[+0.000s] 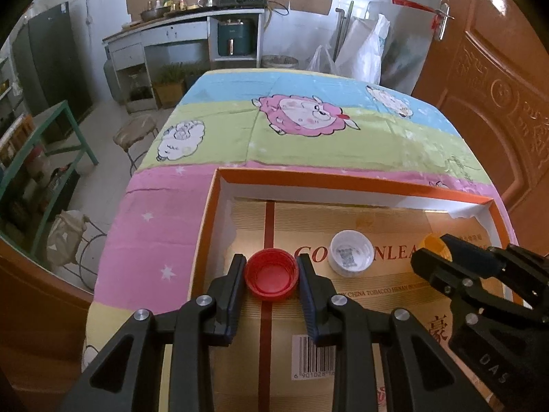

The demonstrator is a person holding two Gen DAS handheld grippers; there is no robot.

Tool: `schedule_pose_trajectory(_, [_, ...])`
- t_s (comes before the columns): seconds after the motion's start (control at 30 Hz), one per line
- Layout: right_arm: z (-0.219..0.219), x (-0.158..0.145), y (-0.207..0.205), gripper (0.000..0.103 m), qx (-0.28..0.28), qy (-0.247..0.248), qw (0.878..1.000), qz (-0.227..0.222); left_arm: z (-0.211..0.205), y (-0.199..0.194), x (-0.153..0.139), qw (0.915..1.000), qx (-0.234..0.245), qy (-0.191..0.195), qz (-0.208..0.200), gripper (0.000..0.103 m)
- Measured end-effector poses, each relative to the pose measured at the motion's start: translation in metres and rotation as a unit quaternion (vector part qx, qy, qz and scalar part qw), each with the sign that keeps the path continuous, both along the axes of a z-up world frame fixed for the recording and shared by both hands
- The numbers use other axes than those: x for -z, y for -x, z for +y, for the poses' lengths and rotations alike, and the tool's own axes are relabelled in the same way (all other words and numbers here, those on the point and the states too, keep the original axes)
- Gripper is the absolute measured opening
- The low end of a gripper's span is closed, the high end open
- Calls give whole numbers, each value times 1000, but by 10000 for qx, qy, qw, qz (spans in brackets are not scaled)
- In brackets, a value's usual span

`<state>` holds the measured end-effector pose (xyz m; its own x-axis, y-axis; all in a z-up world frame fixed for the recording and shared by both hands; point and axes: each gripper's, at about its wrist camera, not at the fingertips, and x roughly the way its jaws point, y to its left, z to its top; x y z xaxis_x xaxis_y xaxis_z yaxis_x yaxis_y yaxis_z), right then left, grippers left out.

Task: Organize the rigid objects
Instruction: 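Carry the orange cap and red cap into the cardboard tray with both tools, then open the right tool to release the orange cap while the left tool releases the red cap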

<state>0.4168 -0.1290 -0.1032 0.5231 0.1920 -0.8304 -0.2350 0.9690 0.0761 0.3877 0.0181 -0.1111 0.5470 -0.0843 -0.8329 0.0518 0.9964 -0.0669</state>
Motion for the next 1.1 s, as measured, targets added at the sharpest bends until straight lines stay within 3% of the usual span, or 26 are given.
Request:
schedule_pose_trajectory(0.37, [0,4,-1,31,13,-14,10000,71,0,1,-1,10000,35,77,-21,36])
schedule_pose_trajectory(0.43, [-1,2,0,37,27,-12,10000,43,0,1,-2,10000,28,80,-46,38])
schedule_pose_trajectory(0.5, [-1,0,2,51,38,1,10000,3,-1,3,-3,9999,32,53,-81,38])
schedule_pose_trajectory(0.53, [-2,-1,3,52,40,-5,10000,-16,-2,4,-4,9999,34,39,-97,39])
schedule_pose_trajectory(1.1, [-6,-27,33,52,74,-44,9998,-192,5,37,-40,9986,50,109,-522,39])
